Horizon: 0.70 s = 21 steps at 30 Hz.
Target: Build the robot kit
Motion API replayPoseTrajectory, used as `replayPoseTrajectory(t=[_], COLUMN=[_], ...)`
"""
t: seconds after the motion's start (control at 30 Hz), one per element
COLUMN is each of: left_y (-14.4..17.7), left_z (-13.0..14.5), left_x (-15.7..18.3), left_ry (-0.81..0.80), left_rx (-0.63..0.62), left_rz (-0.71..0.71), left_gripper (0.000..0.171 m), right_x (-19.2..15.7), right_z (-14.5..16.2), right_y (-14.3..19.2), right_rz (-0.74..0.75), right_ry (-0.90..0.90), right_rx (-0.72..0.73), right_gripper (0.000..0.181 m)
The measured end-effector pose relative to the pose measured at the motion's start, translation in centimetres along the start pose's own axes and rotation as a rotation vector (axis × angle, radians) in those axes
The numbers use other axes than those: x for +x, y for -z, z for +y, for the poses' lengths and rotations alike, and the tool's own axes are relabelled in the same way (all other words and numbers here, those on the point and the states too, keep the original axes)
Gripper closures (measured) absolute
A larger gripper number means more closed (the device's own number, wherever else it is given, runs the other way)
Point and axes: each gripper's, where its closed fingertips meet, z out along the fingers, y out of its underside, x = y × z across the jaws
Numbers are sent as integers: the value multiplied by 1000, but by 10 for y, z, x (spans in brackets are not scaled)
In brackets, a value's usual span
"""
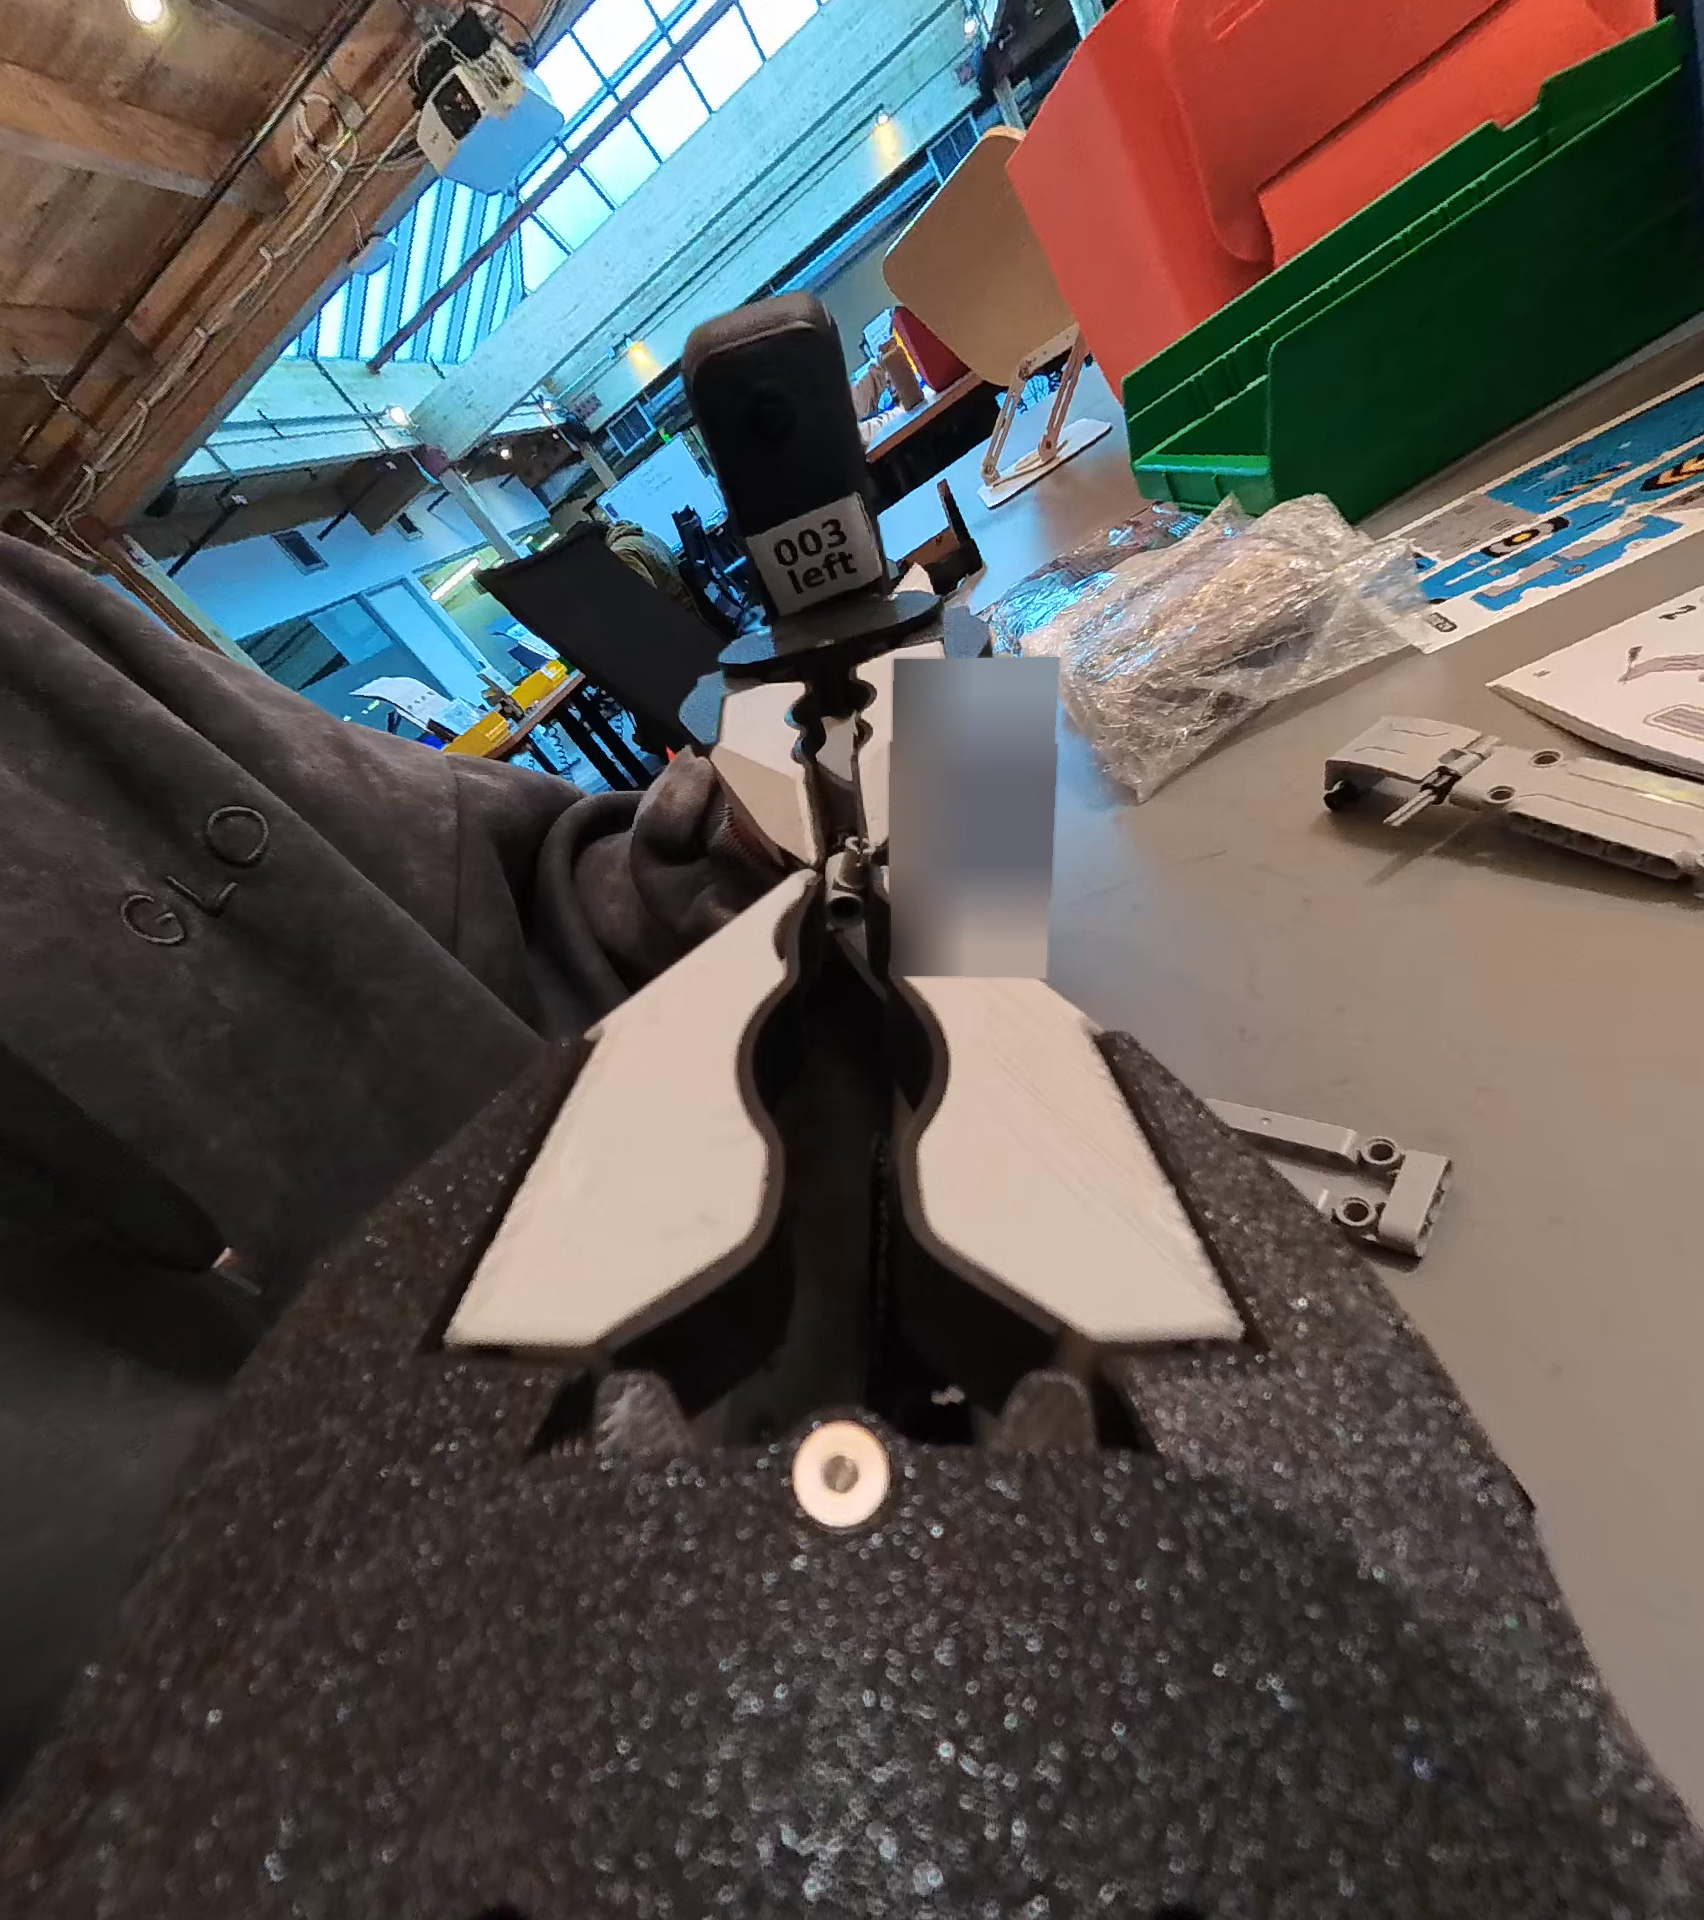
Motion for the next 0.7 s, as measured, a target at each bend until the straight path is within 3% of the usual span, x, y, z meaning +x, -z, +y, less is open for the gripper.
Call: replayPoseTrajectory(t=[0.4, 0.63, 0.7], left_y=[0, 1, 6], left_z=[4, -1, -5], left_x=[2, -5, -11], left_ry=[93, 124, 180], left_rx=[-6, 19, 54], left_rz=[54, 37, 32], left_gripper=[168, 167, 167], right_x=[0, 4, 9], right_z=[5, -1, 1], right_y=[-2, -2, -3], right_rz=[79, 37, 70], right_ry=[178, 54, 57], right_rx=[-46, 12, -7], right_gripper=[177, 175, 162])
